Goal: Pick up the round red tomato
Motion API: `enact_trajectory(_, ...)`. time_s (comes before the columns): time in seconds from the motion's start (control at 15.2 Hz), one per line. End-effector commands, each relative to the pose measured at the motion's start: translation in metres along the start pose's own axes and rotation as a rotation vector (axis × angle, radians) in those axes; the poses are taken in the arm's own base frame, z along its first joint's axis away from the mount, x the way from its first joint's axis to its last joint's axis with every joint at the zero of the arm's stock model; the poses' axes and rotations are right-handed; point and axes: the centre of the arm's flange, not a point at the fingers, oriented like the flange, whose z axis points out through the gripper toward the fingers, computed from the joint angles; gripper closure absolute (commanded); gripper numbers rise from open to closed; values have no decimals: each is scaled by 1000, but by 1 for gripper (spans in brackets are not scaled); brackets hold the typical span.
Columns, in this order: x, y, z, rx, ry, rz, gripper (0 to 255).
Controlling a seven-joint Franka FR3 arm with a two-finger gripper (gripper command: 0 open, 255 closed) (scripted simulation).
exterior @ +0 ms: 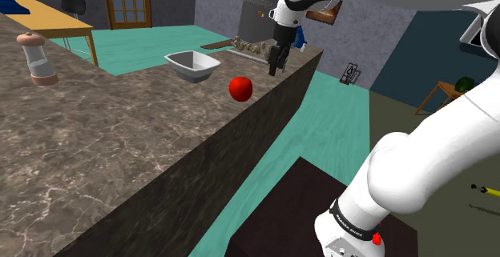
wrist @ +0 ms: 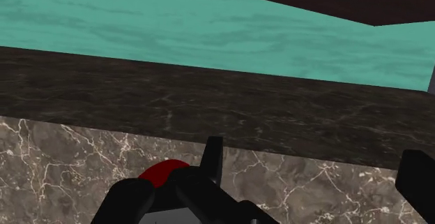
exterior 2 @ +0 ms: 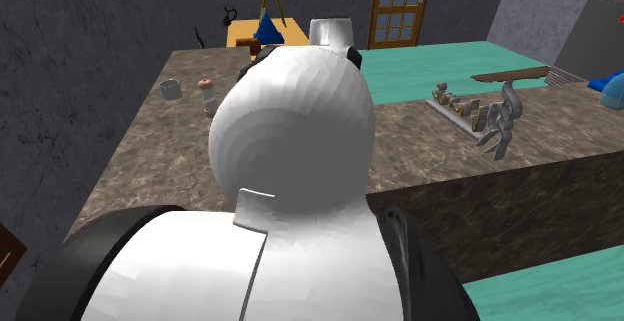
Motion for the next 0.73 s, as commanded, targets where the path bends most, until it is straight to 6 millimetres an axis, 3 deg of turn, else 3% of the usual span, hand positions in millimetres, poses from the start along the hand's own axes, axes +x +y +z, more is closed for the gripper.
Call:
enact_trajectory(0.0, 20, 15, 10, -3, 1, -11, 0)
enact_trajectory(0.66, 121, 87, 51, -10, 8, -64, 0)
